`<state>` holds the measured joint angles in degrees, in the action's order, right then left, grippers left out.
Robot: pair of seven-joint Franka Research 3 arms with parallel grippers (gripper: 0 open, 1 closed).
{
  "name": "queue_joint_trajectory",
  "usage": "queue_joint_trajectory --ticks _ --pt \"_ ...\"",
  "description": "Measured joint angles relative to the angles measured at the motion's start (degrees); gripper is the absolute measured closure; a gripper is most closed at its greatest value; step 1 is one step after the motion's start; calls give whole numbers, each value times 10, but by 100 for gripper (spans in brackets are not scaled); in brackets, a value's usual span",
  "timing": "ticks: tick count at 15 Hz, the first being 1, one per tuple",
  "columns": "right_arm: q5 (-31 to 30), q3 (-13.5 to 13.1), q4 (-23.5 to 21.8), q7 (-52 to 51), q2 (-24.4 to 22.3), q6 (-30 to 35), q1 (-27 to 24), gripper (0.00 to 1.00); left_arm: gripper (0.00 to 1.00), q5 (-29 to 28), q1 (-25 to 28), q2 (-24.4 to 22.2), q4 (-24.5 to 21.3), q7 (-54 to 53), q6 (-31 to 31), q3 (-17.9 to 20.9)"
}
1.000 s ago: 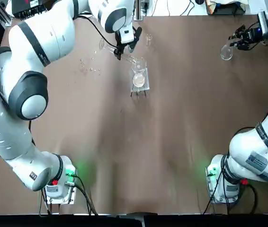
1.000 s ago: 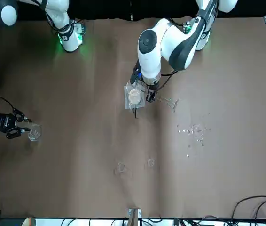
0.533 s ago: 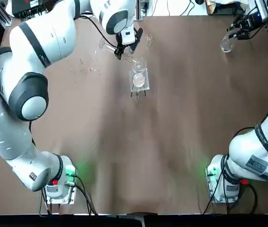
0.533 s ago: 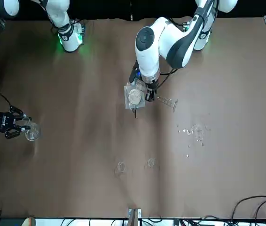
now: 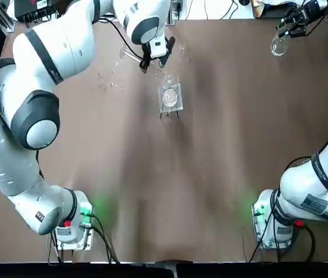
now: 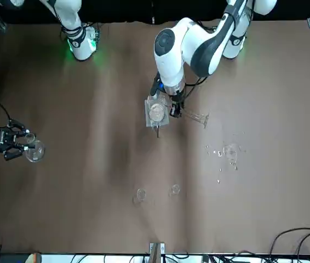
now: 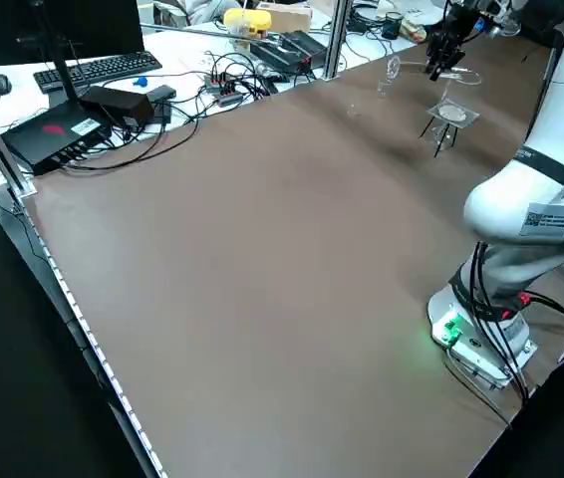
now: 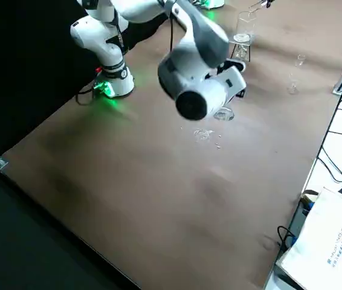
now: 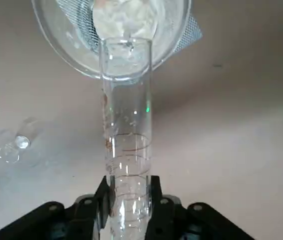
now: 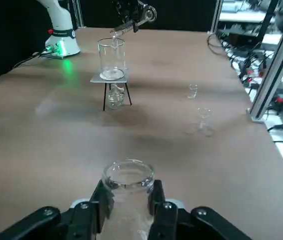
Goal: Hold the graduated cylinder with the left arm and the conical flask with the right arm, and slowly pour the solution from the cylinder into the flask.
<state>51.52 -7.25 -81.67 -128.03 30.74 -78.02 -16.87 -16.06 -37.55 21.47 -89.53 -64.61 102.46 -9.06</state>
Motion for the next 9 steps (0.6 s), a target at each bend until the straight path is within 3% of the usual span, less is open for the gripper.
queue_joint_trajectory --ticks 9 --pt "-28 0 0 116 -49 -11 66 61 66 -4 -8 0 1 4 -2 0"
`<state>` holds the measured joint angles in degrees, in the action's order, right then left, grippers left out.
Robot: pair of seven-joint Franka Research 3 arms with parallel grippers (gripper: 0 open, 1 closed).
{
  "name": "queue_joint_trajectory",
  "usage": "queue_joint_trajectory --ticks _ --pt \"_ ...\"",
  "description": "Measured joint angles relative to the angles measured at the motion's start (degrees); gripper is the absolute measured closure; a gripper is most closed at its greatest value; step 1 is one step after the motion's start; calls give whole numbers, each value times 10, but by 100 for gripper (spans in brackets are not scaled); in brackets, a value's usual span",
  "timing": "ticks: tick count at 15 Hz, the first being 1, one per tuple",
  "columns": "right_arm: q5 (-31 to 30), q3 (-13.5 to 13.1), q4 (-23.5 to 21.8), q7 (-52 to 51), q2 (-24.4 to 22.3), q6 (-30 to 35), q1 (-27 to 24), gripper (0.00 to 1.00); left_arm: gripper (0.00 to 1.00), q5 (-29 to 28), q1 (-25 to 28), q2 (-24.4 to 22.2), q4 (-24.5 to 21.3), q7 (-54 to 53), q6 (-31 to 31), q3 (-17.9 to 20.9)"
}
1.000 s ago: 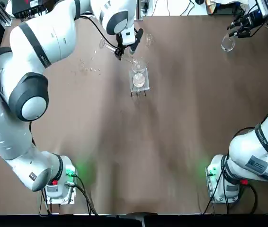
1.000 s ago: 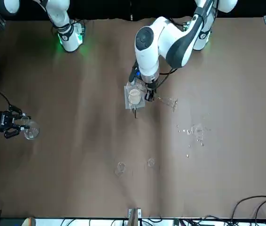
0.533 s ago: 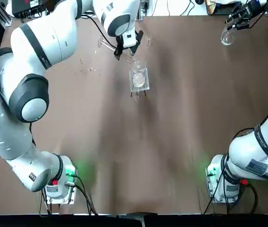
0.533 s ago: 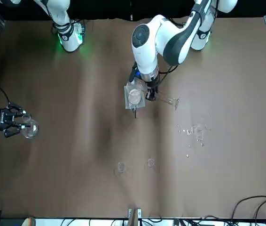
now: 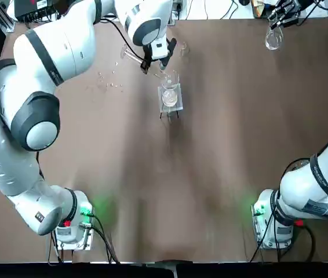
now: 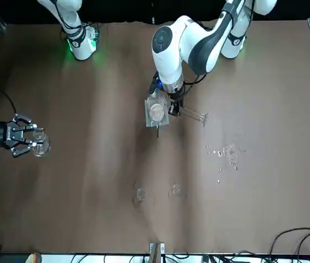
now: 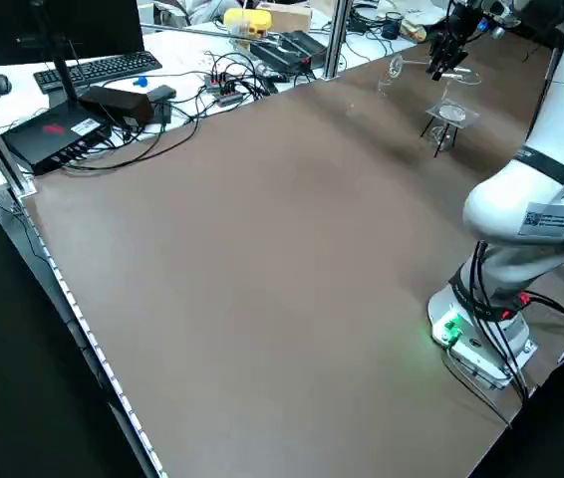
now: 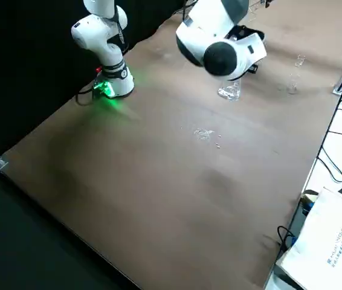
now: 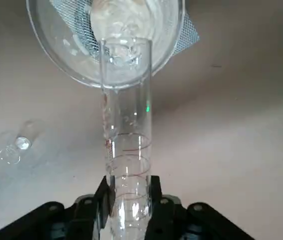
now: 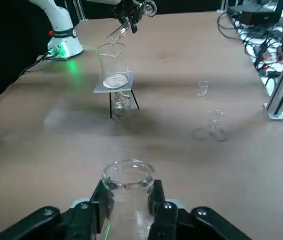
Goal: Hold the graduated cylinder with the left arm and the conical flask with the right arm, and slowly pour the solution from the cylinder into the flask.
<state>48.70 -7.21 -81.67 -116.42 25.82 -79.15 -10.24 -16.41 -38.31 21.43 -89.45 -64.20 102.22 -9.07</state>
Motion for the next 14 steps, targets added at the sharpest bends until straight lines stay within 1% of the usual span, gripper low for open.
queue_joint_trajectory --ticks 7,10,14 --pt "-30 0 0 60 -31 -22 62 61 66 0 -2 -3 5 1 0 0" --pt "-31 0 -1 75 -41 -43 92 61 66 67 22 -13 14 -3 -4 1" --pt "-31 1 -2 114 -47 -53 126 61 66 165 85 -21 36 -59 -13 2"
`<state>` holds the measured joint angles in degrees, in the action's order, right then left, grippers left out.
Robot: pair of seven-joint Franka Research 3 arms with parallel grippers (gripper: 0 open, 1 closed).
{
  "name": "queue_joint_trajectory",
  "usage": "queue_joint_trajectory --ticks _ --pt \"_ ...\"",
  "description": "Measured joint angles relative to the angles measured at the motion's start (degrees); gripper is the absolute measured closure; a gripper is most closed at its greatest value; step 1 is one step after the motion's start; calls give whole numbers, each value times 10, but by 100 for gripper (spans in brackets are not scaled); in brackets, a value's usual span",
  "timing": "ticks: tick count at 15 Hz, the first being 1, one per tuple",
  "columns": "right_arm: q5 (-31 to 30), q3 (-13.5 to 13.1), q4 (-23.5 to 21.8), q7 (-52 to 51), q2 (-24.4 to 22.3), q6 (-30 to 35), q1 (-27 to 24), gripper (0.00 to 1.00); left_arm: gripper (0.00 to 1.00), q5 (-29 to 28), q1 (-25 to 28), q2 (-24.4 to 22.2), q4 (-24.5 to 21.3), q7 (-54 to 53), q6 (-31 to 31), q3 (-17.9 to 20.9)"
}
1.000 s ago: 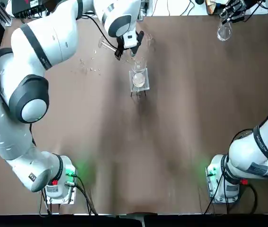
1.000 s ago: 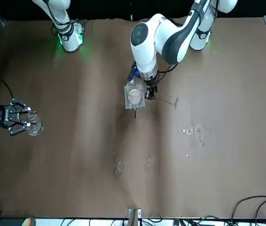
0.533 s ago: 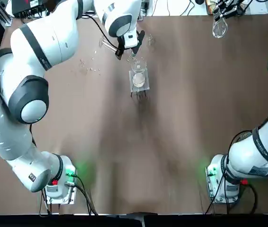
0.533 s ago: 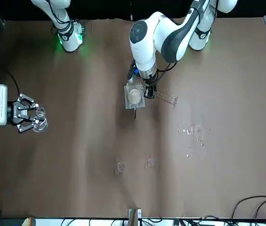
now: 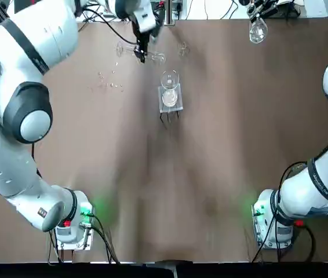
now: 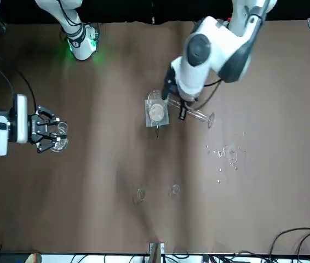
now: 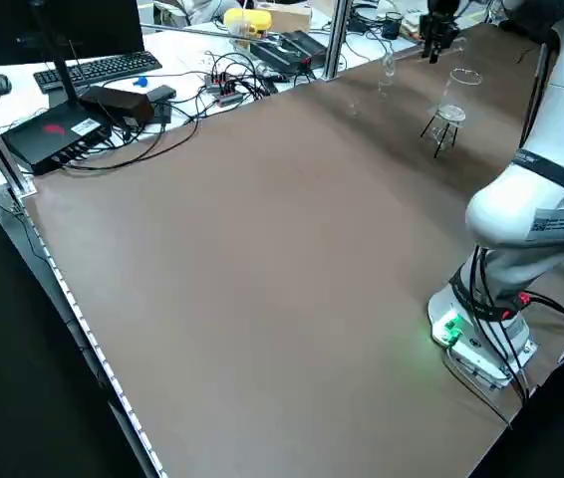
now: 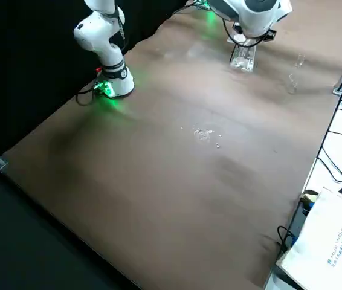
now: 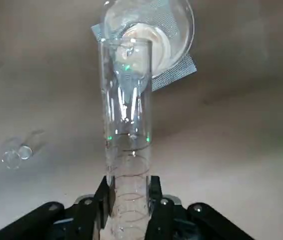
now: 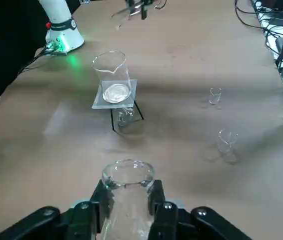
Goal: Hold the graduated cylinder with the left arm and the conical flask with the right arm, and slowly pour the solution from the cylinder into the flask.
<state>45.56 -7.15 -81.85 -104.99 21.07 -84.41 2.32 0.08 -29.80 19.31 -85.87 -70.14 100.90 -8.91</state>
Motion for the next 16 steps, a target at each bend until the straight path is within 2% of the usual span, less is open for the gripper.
queue_joint_trajectory --ticks 6,11,15,16 --pt "-54 0 -14 63 -23 -31 68 61 66 143 105 -1 5 -111 -18 0" --pt "-121 1 -19 141 -42 -45 143 61 66 287 221 6 1 -253 -44 3" --pt "-147 1 -19 213 -52 -50 200 61 66 378 307 39 -2 -365 -92 3" --pt "-168 1 -19 247 -55 -60 230 61 66 418 345 65 -3 -418 -112 4"
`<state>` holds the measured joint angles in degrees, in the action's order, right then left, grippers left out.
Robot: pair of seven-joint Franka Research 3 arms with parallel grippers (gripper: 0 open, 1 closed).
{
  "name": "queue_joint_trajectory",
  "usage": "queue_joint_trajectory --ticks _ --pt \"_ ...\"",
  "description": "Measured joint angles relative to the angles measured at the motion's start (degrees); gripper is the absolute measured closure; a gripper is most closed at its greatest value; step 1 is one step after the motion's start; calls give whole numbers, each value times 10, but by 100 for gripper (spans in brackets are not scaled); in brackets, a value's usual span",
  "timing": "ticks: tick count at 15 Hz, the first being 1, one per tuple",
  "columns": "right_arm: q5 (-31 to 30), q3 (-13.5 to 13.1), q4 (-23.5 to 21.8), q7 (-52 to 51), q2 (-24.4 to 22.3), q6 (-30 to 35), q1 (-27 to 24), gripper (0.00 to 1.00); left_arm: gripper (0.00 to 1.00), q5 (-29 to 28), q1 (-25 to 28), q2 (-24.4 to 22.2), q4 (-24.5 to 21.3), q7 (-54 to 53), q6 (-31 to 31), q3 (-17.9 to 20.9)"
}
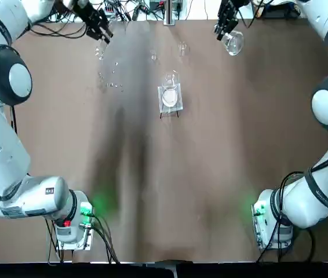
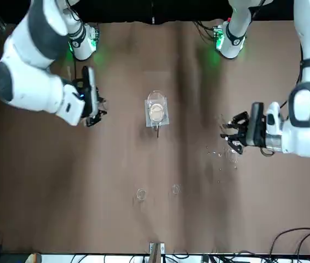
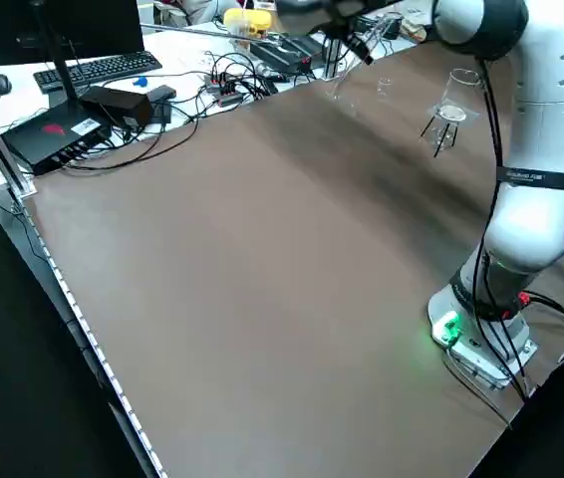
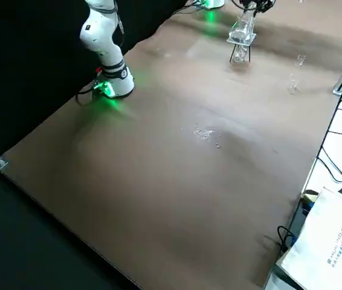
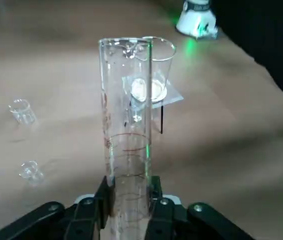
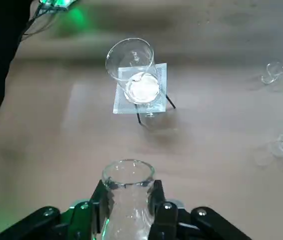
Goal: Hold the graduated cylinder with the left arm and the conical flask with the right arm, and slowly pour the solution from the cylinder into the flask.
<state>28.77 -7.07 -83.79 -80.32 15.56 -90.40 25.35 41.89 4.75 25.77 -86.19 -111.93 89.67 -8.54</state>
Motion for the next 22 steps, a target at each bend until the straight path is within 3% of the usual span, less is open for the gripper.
queue_joint_trajectory --ticks 7,17,22 --pt "-42 1 -1 89 0 -11 70 61 66 86 99 95 -3 -131 -60 0" --pt "-90 2 3 181 -1 -57 134 61 66 135 152 186 -7 -220 -89 0" --pt "-124 2 3 223 2 -77 169 61 66 138 167 211 -7 -262 -89 1"
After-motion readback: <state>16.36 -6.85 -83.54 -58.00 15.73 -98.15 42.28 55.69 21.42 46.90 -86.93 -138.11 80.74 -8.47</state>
